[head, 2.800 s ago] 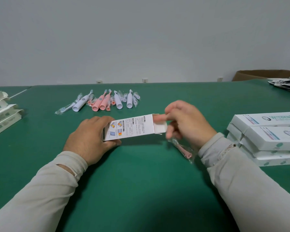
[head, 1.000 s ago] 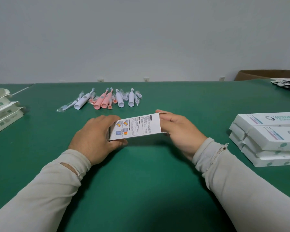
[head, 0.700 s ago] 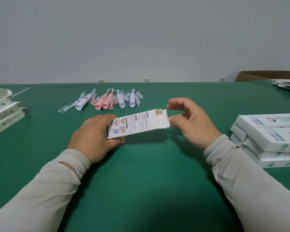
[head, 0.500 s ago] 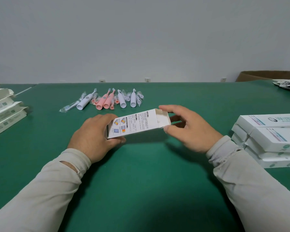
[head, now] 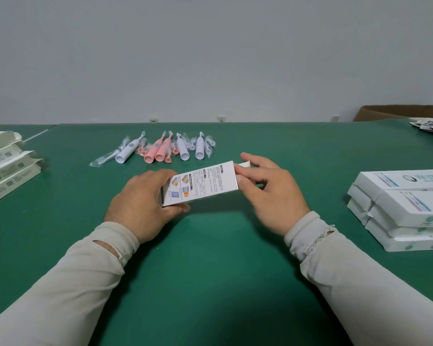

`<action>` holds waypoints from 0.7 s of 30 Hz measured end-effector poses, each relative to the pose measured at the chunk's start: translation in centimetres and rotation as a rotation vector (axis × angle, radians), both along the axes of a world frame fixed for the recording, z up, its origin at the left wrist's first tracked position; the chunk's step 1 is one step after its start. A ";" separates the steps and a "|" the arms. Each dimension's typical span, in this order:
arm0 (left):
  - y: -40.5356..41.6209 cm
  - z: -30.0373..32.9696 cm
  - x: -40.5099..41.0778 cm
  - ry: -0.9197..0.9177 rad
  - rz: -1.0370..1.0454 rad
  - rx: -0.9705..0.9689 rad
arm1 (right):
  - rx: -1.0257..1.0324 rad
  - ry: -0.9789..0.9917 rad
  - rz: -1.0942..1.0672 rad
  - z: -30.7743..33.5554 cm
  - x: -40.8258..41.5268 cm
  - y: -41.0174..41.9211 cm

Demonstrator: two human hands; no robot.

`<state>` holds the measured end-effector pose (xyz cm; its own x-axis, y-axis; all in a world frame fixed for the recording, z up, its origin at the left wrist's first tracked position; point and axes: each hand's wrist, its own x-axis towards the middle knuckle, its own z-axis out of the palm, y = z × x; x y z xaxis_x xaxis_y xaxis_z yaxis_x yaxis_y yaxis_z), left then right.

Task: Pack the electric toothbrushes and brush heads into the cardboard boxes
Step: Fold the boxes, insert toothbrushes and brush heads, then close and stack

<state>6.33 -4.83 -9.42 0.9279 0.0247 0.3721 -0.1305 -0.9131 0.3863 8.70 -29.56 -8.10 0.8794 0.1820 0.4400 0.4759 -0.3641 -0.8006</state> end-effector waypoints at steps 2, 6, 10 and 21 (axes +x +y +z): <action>0.0 0.0 -0.1 -0.007 0.009 0.001 | 0.063 0.038 0.025 -0.1 -0.1 0.4; -0.3 0.2 -0.1 -0.020 0.024 0.017 | 0.145 0.056 0.003 0.1 0.0 0.3; -0.2 0.5 -0.2 -0.029 0.058 0.032 | 0.367 0.088 -0.030 0.7 0.2 0.0; -0.5 0.8 -0.5 -0.061 0.073 0.072 | 0.342 0.152 -0.013 0.7 0.2 0.1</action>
